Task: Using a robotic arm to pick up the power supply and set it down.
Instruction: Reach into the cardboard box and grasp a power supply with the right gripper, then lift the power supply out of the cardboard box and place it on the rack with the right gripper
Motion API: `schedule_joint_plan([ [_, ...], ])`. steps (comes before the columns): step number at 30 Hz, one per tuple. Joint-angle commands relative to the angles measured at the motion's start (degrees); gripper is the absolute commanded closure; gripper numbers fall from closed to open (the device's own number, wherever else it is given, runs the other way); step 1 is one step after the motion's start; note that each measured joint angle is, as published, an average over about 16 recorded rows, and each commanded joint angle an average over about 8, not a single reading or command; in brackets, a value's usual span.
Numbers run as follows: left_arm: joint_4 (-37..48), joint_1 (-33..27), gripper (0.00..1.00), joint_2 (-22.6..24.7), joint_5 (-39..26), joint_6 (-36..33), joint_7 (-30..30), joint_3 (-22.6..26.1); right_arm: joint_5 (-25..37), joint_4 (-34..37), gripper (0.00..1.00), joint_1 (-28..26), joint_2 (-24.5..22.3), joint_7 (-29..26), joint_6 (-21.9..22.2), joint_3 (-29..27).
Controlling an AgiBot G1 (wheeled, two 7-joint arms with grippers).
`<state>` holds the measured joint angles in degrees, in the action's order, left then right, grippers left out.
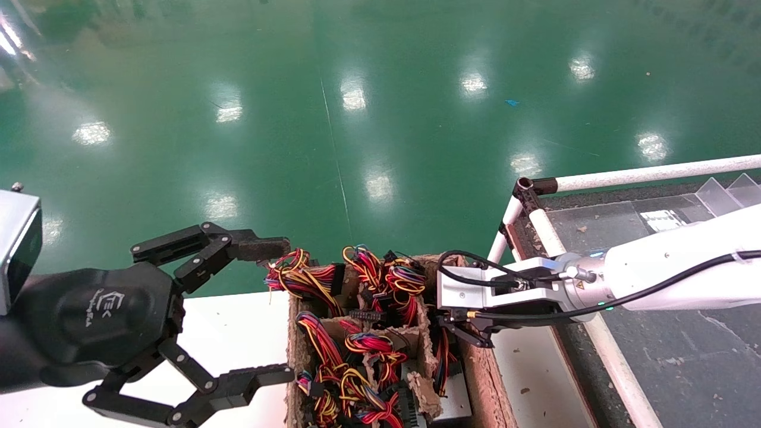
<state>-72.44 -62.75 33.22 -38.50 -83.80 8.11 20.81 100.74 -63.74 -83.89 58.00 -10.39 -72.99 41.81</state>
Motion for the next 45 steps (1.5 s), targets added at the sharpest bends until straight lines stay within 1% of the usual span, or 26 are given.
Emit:
schedule_joint_plan([
  [1,0.0,0.0,0.0,0.0,0.0,0.0,0.0,0.0,0.1,0.1,1.0,0.1,0.0,0.1,0.1,0.0],
  [12,0.0,0.0,0.0,0.0,0.0,0.0,0.0,0.0,-0.5,0.7,1.0,0.4,-0.2,0.8,0.9,-0.5],
  [17,0.0,0.0,0.0,0.0,0.0,0.0,0.0,0.0,-1.2,-0.3,1.0,0.5,-0.5,1.3,1.5,-1.0],
  [23,0.0,0.0,0.0,0.0,0.0,0.0,0.0,0.0,-2.2,-3.8,1.0,0.8,-1.8,0.9,2.0,-2.1],
  [34,0.0,0.0,0.0,0.0,0.0,0.0,0.0,0.0,-3.6,-12.5,1.0,1.5,-6.0,-1.4,3.1,-4.4],
  [39,0.0,0.0,0.0,0.0,0.0,0.0,0.0,0.0,-6.0,-13.8,1.0,0.9,-7.7,0.1,3.2,-6.2],
  [45,0.0,0.0,0.0,0.0,0.0,0.0,0.0,0.0,-11.3,-14.3,1.0,0.0,-10.0,3.6,2.4,-9.0],
])
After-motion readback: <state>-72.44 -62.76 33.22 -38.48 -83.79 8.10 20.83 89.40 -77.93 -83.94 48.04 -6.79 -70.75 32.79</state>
